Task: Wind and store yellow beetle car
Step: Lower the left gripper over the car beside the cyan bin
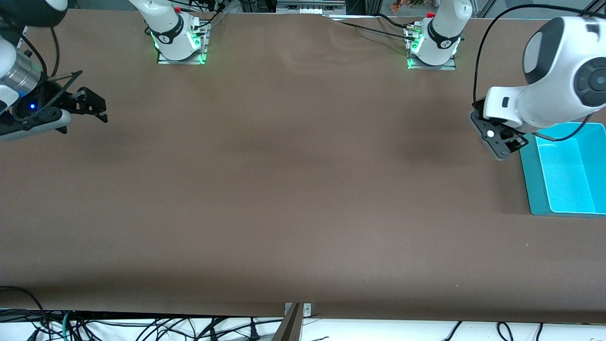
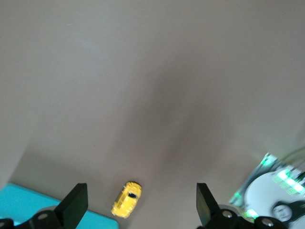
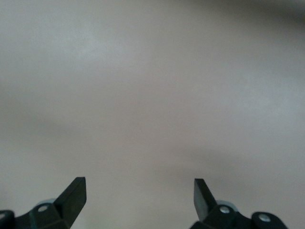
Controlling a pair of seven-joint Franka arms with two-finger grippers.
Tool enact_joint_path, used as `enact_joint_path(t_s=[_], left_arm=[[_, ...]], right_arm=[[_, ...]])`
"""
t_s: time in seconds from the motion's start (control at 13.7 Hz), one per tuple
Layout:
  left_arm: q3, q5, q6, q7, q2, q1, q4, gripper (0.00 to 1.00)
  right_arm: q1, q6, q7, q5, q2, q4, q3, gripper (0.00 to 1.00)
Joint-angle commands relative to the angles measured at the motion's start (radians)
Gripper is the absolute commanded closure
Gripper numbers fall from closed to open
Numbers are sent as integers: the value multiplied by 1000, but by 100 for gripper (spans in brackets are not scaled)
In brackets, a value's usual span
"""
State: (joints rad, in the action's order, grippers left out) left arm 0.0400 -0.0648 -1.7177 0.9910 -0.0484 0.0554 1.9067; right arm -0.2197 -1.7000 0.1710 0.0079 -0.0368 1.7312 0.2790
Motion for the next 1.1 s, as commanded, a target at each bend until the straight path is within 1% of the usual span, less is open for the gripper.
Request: enact_joint_path(t_s=[0.0, 0.15, 0.37, 0.58, 0.66, 0.88, 1.02], left_arm=[[0, -21, -155, 229, 85, -49, 222, 0], [0, -21, -288, 383, 111, -92, 340, 0], [0, -23, -414, 527, 114, -150, 443, 0], [-2, -23, -592, 688, 108, -244, 556, 0], [-3, -21, -640, 728, 105, -277, 587, 0], [-6, -21, -681, 839, 79, -365, 620, 0], [-11, -21, -752, 915, 55, -422, 655, 0]], right_arm=[[6, 32, -148, 24, -34, 8, -9, 0], [5, 45, -157, 24, -38, 4, -12, 0], [5, 71, -160, 26, -29, -25, -11, 0], [5, 86, -159, 26, -32, -28, -12, 0], [5, 97, -159, 26, -32, -31, -15, 0], [5, 103, -151, 24, -29, -41, -18, 0], [6, 109, -146, 17, -29, -44, -17, 0]])
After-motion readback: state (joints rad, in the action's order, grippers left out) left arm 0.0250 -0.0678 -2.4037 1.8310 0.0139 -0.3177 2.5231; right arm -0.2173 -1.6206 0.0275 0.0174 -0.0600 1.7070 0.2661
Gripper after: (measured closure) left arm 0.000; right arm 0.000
